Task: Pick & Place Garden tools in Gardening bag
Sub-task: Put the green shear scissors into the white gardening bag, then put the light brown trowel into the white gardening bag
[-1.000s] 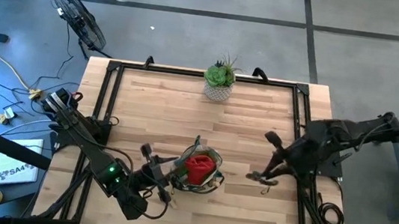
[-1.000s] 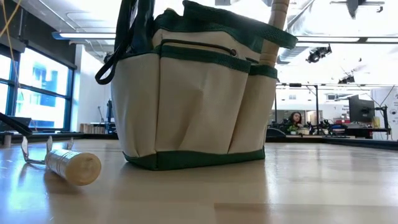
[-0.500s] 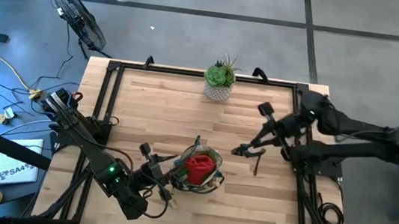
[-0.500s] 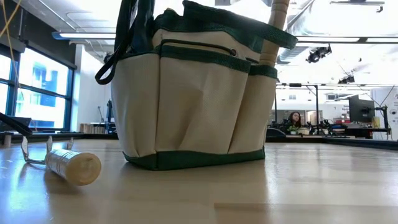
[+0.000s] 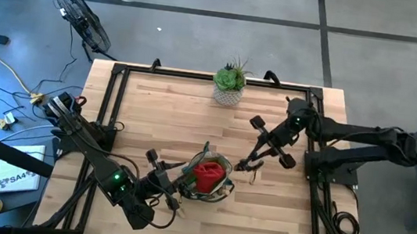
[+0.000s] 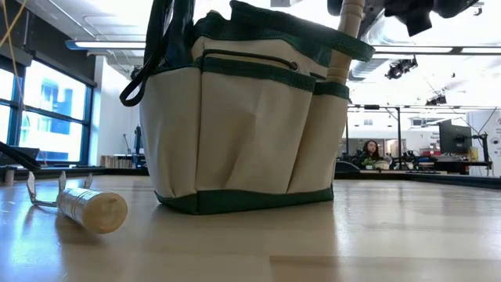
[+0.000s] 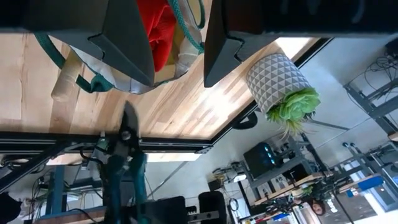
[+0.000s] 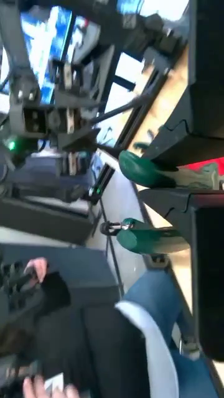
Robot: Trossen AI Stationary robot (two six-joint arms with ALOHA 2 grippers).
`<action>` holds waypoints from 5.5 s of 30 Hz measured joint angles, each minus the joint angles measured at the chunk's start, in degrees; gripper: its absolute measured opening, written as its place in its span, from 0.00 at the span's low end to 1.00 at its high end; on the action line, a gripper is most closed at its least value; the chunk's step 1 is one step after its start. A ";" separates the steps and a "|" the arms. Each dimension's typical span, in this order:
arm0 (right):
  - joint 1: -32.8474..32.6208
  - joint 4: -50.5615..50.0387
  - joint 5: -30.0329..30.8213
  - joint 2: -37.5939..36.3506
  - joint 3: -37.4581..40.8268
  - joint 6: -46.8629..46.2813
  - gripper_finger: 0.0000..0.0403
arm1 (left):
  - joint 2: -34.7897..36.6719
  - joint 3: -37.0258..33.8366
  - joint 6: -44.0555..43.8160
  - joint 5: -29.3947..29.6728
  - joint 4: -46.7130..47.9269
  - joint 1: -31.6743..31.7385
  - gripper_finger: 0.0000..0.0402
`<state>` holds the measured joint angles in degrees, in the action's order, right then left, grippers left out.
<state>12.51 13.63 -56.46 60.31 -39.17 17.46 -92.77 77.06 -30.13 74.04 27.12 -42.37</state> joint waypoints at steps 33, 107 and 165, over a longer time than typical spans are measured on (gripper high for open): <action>-1.29 7.15 8.37 3.13 4.97 1.61 0.08 | 0.00 0.00 1.50 -4.99 -0.06 4.15 0.34; -5.00 2.03 20.54 22.18 -4.14 -2.94 0.08 | 0.04 0.00 0.32 -17.90 -1.61 4.13 0.34; -5.42 -7.58 35.23 12.46 -4.06 -3.70 0.75 | 0.04 0.00 -2.99 -23.56 -1.48 4.11 0.34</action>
<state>7.09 6.05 -21.23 72.78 -43.22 13.75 -92.73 77.06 -33.12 50.48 25.64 -38.26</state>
